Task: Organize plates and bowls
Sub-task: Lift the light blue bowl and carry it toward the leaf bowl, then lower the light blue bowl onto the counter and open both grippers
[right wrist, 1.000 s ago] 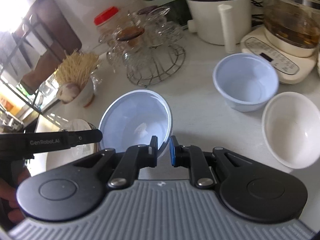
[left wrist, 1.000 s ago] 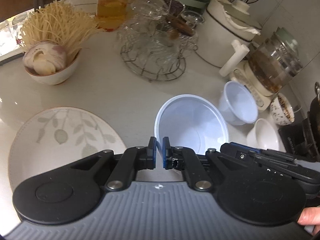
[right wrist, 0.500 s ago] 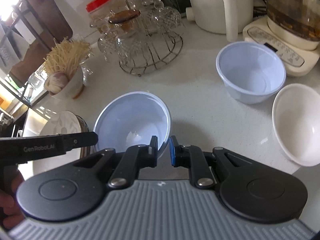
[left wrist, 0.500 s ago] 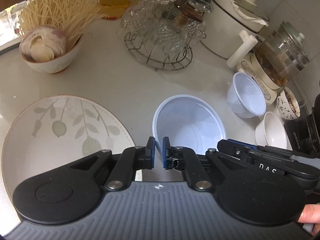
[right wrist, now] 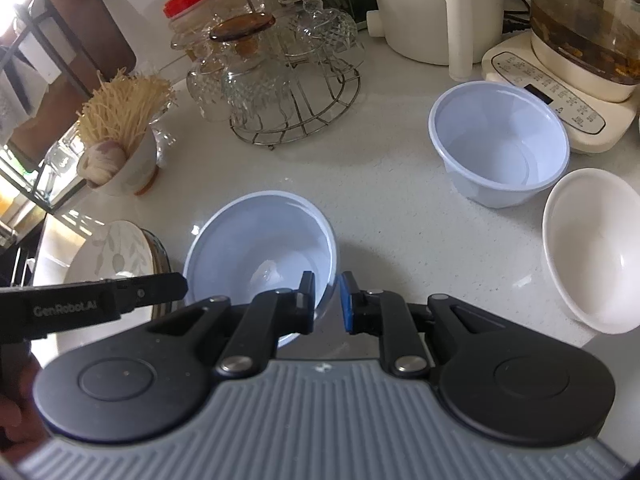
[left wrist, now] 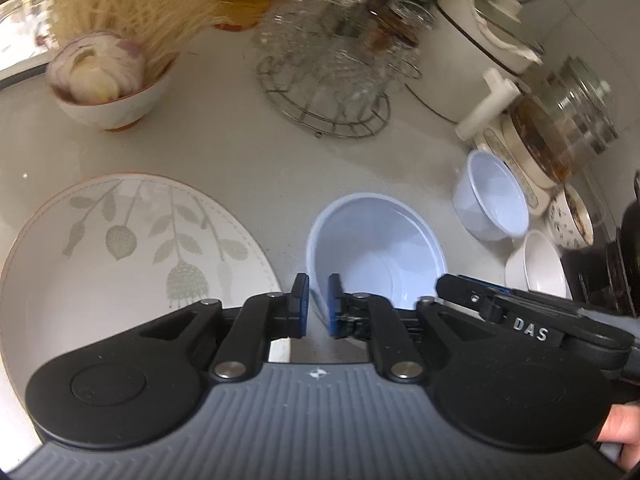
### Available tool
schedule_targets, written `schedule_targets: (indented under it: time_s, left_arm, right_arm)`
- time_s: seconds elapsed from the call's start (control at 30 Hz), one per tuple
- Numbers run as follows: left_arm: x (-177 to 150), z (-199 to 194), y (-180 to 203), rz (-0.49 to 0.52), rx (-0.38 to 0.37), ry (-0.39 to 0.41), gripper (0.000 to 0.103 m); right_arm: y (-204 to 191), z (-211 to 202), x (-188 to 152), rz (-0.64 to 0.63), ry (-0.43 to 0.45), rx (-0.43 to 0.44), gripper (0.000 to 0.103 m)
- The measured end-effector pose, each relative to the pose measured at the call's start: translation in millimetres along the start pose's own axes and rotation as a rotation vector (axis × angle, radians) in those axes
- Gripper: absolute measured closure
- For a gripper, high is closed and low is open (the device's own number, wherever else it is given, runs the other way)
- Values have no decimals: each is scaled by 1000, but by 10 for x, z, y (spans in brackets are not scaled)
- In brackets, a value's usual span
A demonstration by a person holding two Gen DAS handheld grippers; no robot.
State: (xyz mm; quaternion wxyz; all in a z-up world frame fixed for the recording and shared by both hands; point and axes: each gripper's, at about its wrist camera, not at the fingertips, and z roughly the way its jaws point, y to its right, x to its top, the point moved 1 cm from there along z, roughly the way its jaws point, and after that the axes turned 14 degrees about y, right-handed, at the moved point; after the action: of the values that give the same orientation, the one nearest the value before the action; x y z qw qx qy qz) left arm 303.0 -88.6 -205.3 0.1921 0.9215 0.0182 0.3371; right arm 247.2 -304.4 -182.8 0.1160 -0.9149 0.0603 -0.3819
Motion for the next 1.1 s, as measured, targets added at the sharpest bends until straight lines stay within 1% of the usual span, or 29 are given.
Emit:
schedule_targets:
  time_s: [0.03, 0.07, 0.1, 0.17, 0.2, 0.23, 0.3, 0.33, 0.47, 0.6, 0.83, 0.97, 1.1]
  left_arm:
    - [1, -14, -18, -13, -3, 5, 82]
    - [1, -32, -30, -28, -8, 10, 81]
    - [3, -50, -32, -37, -10, 15, 78]
    - [7, -86, -7, -26, -8, 22, 76]
    - [13, -106, 10, -19, -3, 26, 72]
    - [21, -132, 27, -12, 1, 32, 66]
    - [43, -201, 57, 0, 4, 50, 59]
    - [57, -239, 75, 6, 5, 59, 59]
    - [122, -417, 150, 32, 2, 84, 58]
    - [193, -634, 245, 52, 0, 115, 58]
    - [276, -977, 462, 87, -55, 170, 58]
    - [291, -1125, 582, 112, -62, 188, 58]
    - [311, -1236, 645, 112, -80, 201, 56]
  right_arm:
    - [4, -8, 14, 2, 2, -2, 84]
    - [7, -29, 26, 3, 11, -3, 76]
    - [6, -58, 34, -1, 25, -4, 61]
    - [4, -129, 68, -10, 63, 0, 50]
    - [2, -154, 86, -16, 70, 1, 51]
    - [1, -179, 108, -22, 77, 1, 51]
    - [8, -250, 152, -28, 102, -3, 51]
    - [14, -285, 173, -29, 114, -4, 51]
    - [34, -465, 259, -34, 145, -8, 51]
    - [12, -715, 339, -50, 200, -13, 51]
    - [-58, -1162, 445, -73, 268, -3, 51]
    - [-86, -1371, 465, -77, 301, -3, 51]
    - [-92, -1517, 451, -95, 324, -23, 51]
